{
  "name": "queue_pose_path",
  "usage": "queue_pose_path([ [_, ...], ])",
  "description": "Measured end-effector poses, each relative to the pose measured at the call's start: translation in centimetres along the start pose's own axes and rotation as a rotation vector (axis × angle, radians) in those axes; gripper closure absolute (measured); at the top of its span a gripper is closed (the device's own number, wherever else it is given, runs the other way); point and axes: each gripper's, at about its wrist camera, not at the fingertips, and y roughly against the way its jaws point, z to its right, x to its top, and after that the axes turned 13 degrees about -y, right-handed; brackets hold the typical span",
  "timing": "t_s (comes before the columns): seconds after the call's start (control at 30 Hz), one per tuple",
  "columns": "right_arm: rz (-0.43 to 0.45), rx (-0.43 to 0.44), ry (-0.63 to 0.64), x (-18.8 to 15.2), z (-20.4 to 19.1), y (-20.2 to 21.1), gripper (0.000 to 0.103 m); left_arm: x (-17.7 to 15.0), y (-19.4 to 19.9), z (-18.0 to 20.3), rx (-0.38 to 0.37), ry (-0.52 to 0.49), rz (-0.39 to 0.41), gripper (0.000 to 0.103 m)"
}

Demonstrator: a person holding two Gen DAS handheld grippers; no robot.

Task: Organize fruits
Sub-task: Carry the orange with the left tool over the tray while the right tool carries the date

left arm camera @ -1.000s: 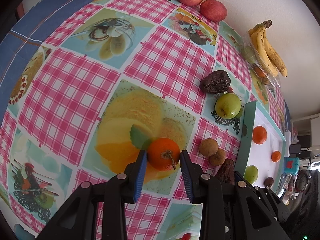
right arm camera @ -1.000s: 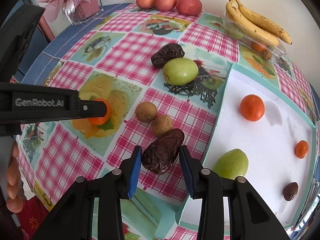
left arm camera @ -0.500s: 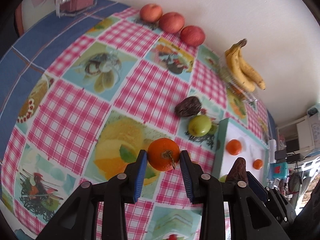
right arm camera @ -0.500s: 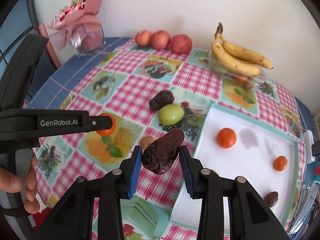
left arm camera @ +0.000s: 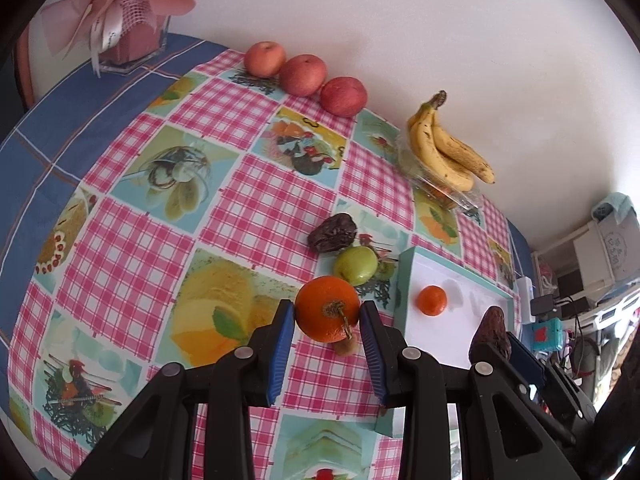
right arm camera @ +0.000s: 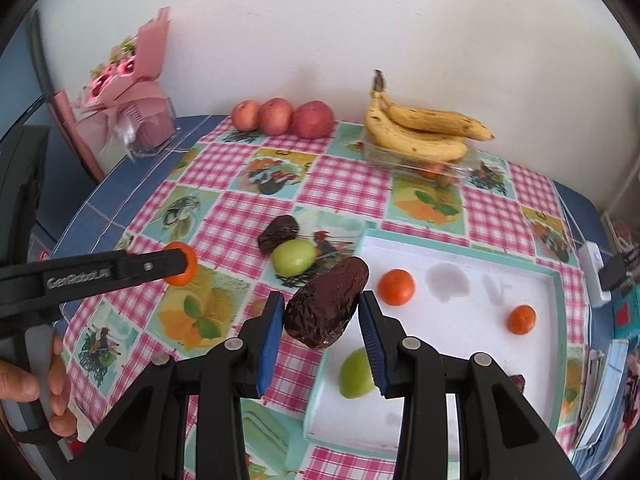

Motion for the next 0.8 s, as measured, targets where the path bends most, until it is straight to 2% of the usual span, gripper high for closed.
queue_pose_path([
  [0.23,0.001,-0.055,-0.094,0.3,3.4,0.4,0.063,-0.4,-0.7,2.4,-0.016,-0.069,-0.02,0.067],
  [0.53,-0.022,-0.197,-0.249,0.3,9.5,0.7,0.063,-1.4,-2.0,6.8,-0.042,-0.192,-0.066,0.067],
  [0.8,-0.062,-0.272,-0.371,-0.5,14.1,0.7,0.063,-3.3,-3.9,11.1,-0.066,-0.313,-0.134,0.067],
])
